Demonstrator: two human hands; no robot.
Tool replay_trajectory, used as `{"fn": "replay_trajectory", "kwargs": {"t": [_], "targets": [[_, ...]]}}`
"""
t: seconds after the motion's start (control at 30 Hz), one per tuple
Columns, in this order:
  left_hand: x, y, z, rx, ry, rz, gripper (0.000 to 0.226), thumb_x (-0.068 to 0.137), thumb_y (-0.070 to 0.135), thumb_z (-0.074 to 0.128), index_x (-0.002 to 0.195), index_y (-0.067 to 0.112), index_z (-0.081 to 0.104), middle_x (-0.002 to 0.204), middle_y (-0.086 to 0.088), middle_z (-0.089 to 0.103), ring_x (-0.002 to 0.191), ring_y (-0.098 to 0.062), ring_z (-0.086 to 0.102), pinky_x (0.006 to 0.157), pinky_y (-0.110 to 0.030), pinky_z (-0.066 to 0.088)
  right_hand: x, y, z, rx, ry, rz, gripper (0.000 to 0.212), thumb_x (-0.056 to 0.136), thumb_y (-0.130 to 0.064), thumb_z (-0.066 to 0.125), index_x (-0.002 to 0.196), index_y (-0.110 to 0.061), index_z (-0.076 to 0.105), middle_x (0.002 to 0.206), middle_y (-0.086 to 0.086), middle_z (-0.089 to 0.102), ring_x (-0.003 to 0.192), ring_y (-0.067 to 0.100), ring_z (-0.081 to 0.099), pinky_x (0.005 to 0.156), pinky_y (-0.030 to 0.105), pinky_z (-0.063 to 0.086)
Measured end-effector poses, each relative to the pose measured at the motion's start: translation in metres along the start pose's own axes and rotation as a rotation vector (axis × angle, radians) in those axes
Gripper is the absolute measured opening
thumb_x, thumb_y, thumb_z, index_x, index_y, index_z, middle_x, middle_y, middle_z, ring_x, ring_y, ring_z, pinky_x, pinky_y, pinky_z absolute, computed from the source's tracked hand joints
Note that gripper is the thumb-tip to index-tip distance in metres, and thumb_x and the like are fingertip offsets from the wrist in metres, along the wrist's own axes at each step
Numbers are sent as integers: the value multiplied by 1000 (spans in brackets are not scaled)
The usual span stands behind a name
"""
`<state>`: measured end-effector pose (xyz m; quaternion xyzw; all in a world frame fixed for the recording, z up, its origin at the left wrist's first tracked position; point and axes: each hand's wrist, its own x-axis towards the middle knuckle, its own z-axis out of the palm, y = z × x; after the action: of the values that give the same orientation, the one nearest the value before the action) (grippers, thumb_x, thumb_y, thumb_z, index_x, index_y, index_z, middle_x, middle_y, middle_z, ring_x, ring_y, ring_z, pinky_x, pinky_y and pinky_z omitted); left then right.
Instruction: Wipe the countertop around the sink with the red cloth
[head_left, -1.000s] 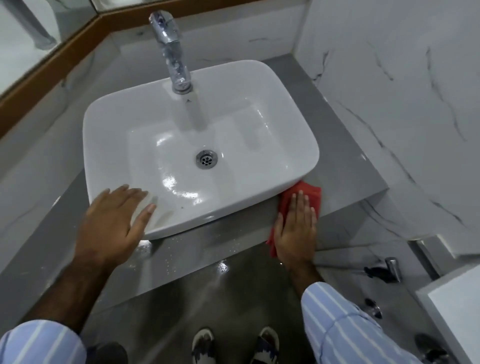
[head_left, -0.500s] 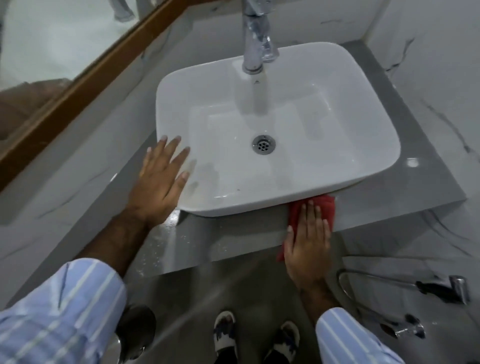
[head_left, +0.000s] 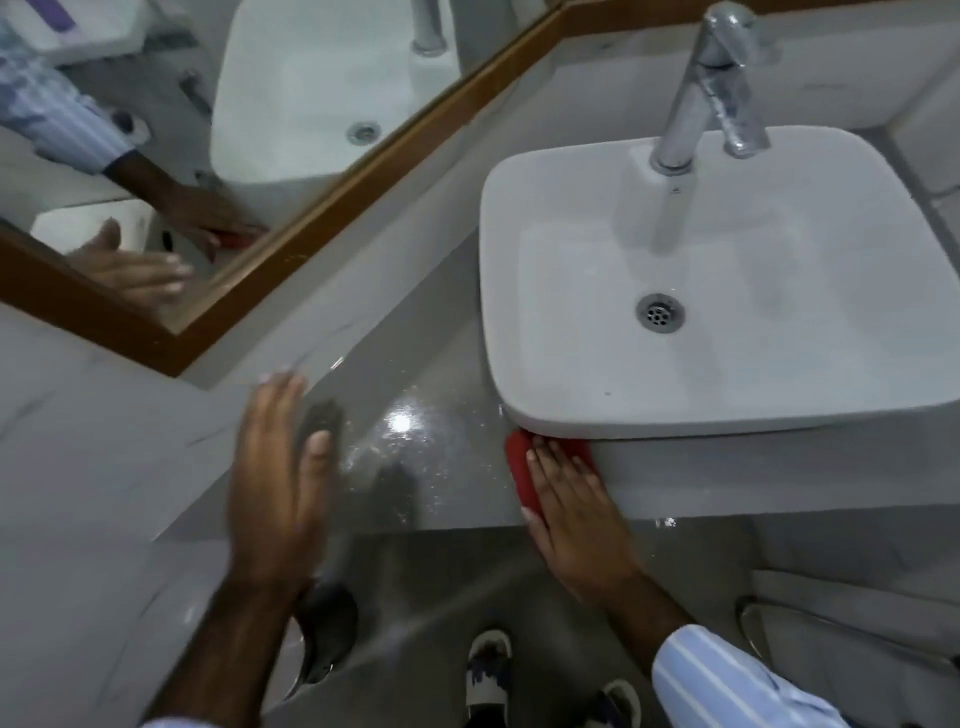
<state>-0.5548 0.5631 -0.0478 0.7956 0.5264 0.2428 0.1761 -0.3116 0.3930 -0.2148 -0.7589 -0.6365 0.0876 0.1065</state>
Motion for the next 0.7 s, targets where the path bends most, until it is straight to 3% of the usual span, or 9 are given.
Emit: {"fn": "replay_trajectory", "kwargs": {"t": [0.1, 0.2, 0.33, 0.47, 0.7], "targets": [[-8, -41, -37, 196, 218, -15, 67, 106, 43, 31, 155, -2, 36, 168, -21, 29, 160, -29, 14, 131, -44, 11, 34, -23, 2, -35, -19, -137, 66, 106, -43, 36, 159, -3, 31, 169, 13, 28, 156, 28, 27, 124, 45, 27], [0, -64, -55, 336, 283, -38, 73, 104, 47, 34, 157, -3, 32, 170, -24, 20, 159, -40, 11, 129, -58, 11, 69, -46, 4, -45, -47, -149, 67, 108, -43, 31, 161, -2, 25, 170, 15, 25, 158, 29, 21, 128, 46, 21], [9, -85, -64, 503, 265, -1, 78, 103, 51, 38, 162, 1, 22, 172, -23, 13, 159, -42, 7, 128, -61, 8, 121, -66, 11, -24, -29, -77, 67, 107, -40, 35, 160, 0, 24, 169, 21, 26, 157, 35, 23, 127, 49, 24], [19, -98, -76, 643, 311, -10, 84, 105, 56, 37, 163, 1, 13, 172, -26, 10, 159, -45, 8, 128, -61, 5, 173, -78, 10, -23, -49, 57, 67, 108, -39, 26, 160, 4, 21, 169, 25, 21, 159, 36, 16, 128, 51, 17], [23, -117, -87, 751, 288, 17, 85, 106, 58, 34, 165, 3, 6, 172, -17, -6, 160, -36, -3, 128, -62, 4, 89, -92, -7, 25, -79, 258, 72, 108, -46, 32, 164, -5, 12, 172, 15, 17, 158, 28, 21, 126, 45, 27]]}}
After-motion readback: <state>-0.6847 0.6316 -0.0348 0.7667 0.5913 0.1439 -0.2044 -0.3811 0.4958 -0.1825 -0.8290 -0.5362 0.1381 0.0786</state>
